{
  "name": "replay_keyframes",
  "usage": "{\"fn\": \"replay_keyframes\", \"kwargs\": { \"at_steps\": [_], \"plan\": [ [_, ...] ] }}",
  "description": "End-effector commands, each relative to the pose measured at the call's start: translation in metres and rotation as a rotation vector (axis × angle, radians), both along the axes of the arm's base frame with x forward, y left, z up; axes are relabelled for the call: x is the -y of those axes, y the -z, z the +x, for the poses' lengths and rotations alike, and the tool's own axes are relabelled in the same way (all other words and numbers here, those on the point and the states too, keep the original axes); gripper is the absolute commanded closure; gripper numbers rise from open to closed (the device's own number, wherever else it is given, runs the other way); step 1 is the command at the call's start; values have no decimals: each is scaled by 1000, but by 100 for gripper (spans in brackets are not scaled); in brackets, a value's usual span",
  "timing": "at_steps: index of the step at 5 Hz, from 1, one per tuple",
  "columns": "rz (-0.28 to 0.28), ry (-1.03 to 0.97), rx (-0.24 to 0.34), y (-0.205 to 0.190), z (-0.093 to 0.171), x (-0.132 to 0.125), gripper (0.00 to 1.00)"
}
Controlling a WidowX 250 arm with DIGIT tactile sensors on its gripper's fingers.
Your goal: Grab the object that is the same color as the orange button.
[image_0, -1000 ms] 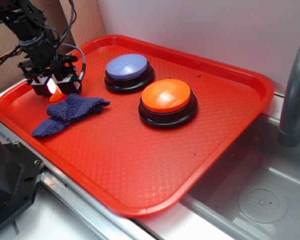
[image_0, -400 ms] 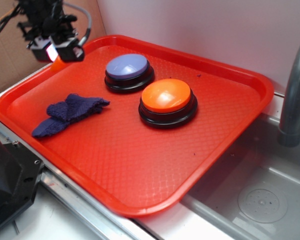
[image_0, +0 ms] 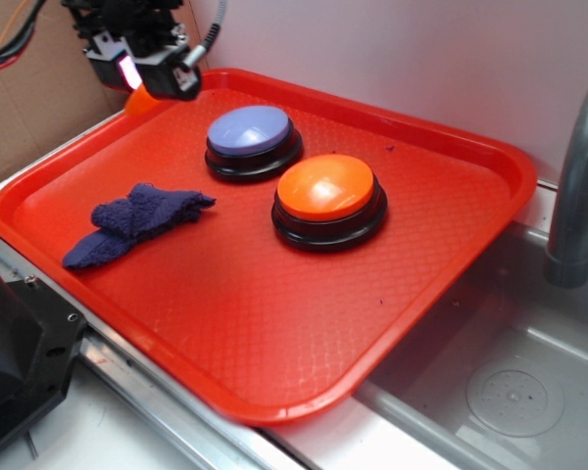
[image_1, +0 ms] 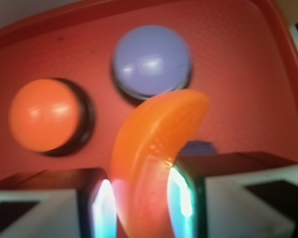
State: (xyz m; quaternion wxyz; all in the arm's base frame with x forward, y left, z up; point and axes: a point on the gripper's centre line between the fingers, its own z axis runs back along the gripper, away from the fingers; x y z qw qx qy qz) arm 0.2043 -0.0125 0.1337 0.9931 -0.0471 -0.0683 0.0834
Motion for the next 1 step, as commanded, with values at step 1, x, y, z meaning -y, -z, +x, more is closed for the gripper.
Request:
{"fn": "replay_keyframes", "kwargs": {
  "at_steps": [1],
  "plan": [
    [10,-7,61,-9,-3,7,100]
  ]
}}
